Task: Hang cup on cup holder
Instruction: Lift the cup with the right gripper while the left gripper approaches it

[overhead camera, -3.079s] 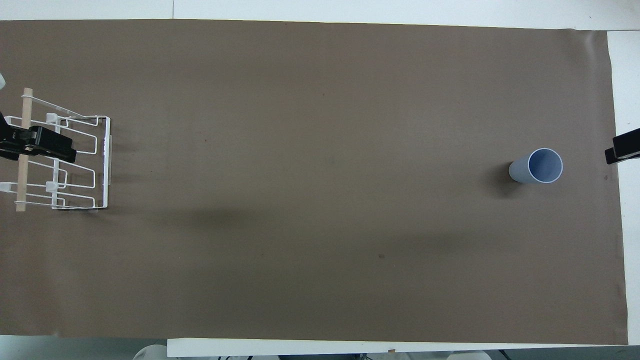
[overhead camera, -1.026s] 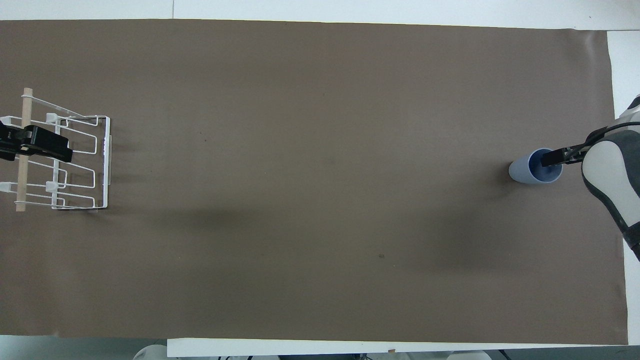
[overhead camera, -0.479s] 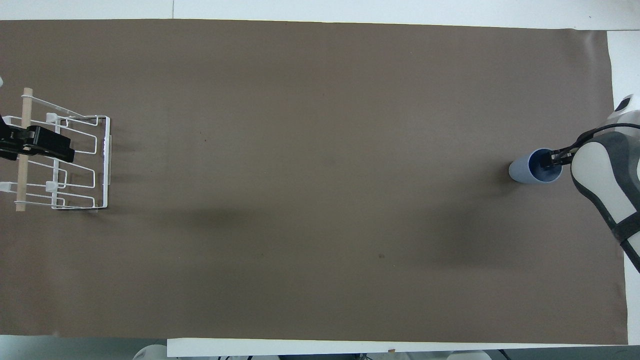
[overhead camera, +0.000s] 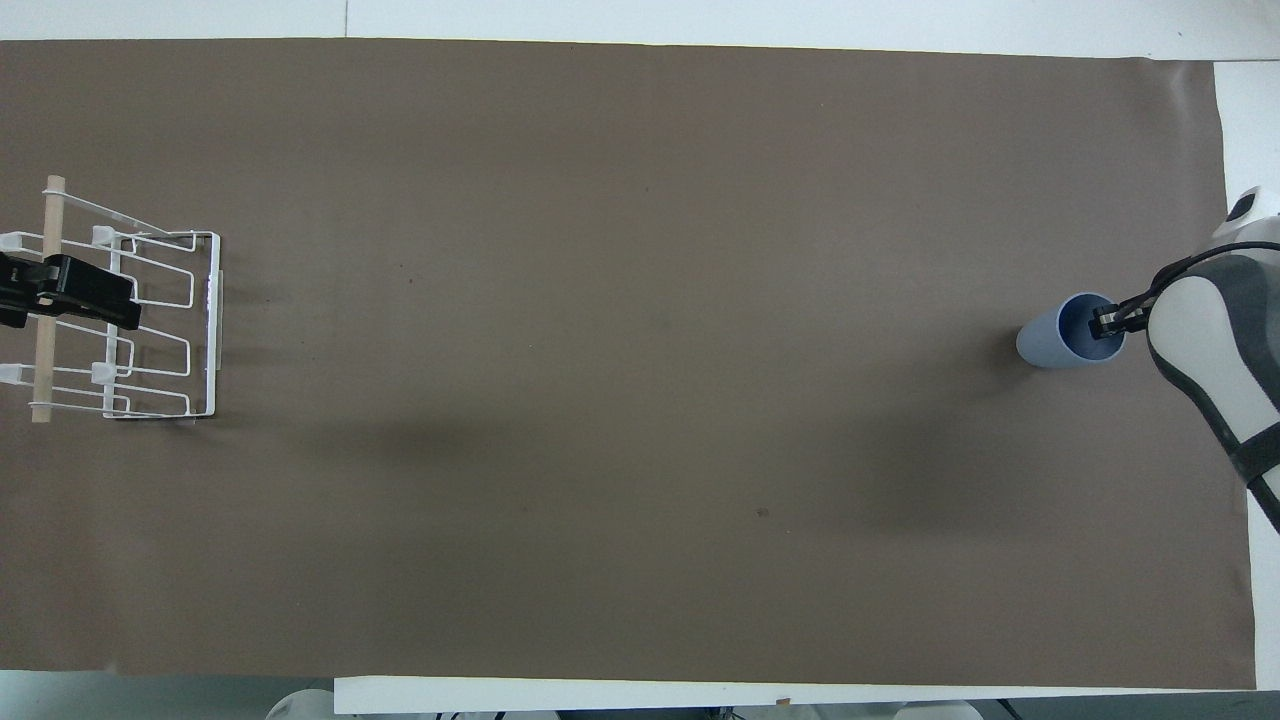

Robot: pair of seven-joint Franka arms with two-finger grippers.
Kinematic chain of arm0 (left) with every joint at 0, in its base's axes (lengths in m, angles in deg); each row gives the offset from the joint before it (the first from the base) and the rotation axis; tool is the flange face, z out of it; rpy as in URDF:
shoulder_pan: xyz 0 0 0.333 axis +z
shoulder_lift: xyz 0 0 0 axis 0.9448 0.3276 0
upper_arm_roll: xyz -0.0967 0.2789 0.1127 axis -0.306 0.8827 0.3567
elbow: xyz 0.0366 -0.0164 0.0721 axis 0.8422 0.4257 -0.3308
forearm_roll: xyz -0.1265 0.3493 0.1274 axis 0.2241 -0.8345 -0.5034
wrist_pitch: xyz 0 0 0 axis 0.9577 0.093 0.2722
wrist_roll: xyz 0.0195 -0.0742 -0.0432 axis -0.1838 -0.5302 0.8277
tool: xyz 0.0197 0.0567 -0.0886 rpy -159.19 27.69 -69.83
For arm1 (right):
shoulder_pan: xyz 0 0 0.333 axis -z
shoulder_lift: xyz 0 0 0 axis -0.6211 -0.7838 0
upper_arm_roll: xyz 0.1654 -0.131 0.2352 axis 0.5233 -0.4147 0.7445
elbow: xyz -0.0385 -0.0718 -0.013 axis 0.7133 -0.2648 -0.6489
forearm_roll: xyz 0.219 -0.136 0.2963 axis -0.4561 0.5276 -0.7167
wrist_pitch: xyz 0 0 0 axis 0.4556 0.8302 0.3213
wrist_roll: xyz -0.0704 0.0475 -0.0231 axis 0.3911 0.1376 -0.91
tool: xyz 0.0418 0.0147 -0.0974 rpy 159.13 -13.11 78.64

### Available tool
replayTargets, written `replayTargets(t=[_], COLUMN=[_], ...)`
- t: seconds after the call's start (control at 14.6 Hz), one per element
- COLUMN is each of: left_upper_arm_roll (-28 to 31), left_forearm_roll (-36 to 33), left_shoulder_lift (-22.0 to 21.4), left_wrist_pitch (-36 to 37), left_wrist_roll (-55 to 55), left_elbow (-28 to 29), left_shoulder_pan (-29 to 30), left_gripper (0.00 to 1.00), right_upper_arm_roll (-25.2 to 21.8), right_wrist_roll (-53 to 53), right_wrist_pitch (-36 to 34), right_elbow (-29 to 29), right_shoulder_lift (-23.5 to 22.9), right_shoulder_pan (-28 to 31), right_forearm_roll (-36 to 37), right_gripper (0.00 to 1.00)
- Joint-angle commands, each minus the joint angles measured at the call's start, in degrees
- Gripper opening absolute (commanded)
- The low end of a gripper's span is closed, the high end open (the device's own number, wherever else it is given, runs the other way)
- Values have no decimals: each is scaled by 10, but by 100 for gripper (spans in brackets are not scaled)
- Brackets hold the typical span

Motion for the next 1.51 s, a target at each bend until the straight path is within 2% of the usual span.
replayTargets(t=[0.0, 0.21, 0.34, 0.48, 0.62, 0.75, 0.89, 1.03, 1.16, 1.3, 1.44], left_upper_arm_roll=[-5, -8, -7, -8, -9, -20, -29, -29, -32, -35, -36], left_forearm_roll=[0, 7, 52, 109, 217, 301, 328, 332, 326, 321, 283], left_shoulder_lift=[-16, -22, -30, -31, -24, -13, -9, -4, -4, -6, -7], left_wrist_pitch=[-7, -28, -61, -67, -57, -60, -115, -175, -164, -158, -160], left_wrist_roll=[75, 260, 410, 546, 666, 785, 923, 1054, 1166, 1233, 1314], left_elbow=[16, 36, 58, 55, 31, 2, -6, -3, -11, -7, 8], left_shoulder_pan=[5, -14, -38, -62, -73, -88, -136, -192, -224, -251, -266], left_gripper=[100, 100, 100, 100, 100, 100, 100, 100, 100, 100, 99], right_upper_arm_roll=[13, 20, 21, 21, 21, 20, 21, 21, 21, 21, 21], right_wrist_roll=[-20, -21, -16, -13, 7, 35, 89, 125, 141, 150, 151], right_wrist_pitch=[-111, -193, -236, -249, -249, -235, -208, -169, -127, -88, -65], right_elbow=[-58, -57, -54, -40, -3, 31, 49, 49, 50, 50, 49], right_shoulder_lift=[22, 38, 43, 50, 66, 80, 87, 86, 86, 86, 85], right_shoulder_pan=[-2, -15, -37, -50, -74, -110, -157, -204, -245, -281, -297], right_forearm_roll=[-111, -260, -344, -412, -480, -542, -617, -642, -661, -693, -698], right_gripper=[0, 0, 0, 0, 0, 0, 0, 1, 2, 2, 2])
